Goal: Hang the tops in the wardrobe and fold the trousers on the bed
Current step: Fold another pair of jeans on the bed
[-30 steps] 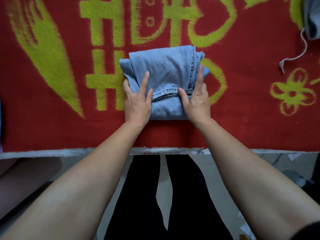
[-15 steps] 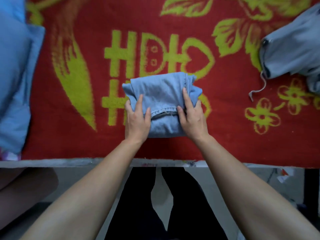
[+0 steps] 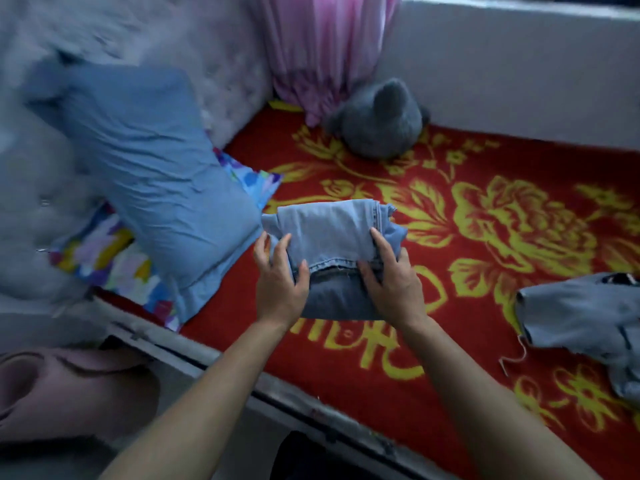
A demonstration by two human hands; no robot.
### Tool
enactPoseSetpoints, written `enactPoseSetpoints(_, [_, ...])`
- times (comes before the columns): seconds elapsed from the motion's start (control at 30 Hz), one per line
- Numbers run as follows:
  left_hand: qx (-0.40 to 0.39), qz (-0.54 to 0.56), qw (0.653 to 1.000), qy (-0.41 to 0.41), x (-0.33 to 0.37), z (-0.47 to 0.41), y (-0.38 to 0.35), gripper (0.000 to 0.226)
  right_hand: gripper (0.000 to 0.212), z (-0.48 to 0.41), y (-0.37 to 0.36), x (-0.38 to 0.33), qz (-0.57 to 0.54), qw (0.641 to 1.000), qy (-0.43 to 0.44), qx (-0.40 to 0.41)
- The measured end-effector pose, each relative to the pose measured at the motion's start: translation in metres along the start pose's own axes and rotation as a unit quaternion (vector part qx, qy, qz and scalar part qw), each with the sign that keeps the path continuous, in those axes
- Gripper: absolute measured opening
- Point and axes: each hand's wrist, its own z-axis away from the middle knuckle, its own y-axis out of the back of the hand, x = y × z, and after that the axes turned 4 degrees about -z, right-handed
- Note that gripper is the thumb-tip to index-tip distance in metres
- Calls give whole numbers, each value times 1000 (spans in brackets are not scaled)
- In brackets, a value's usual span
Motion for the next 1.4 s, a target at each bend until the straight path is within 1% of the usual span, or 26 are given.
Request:
enactPoseSetpoints(0.07, [17,-21,1000,6,13,13,35,51,62,6,15,-22,-30,999,41,-10])
enactPoseSetpoints(0.17, [64,-50,996,25,21,44,81,45,59,26,25,-49,-56,993,95,-31])
enactPoseSetpoints(0.23, [87,-60,992,63,24,72,111,39,57,46,24,-68,-71,989,121,-54])
enactPoseSetpoints(0.3, [108,-69,986,103,21,103,143,36,55,69,18,-92,-88,982,140,-94])
enactPoseSetpoints(0.43, [160,-111,966,170,13,171,216,35,52,117,1,-153,-112,959,202,-165])
enactPoseSetpoints(0.57, [240,-142,942,187,10,236,298,34,52,175,-12,-225,-142,928,276,-204])
enactPoseSetpoints(0.7, [283,-152,926,197,3,303,377,28,53,246,-18,-297,-161,902,341,-211])
enactPoseSetpoints(0.83, [331,-161,906,208,-7,384,457,27,53,329,-20,-365,-176,869,409,-214])
enactPoseSetpoints(0.9, [357,-158,895,215,-12,426,501,26,53,376,-19,-400,-183,860,429,-206])
enactPoseSetpoints(1.1, [434,-183,861,193,-13,529,634,25,51,496,-11,-516,-230,814,494,-200])
enactPoseSetpoints(1.23, [487,-214,831,161,-7,569,718,26,52,546,-2,-598,-263,784,530,-186])
enactPoseSetpoints(1.4, [544,-224,797,132,-7,578,806,29,51,576,8,-694,-306,752,564,-152])
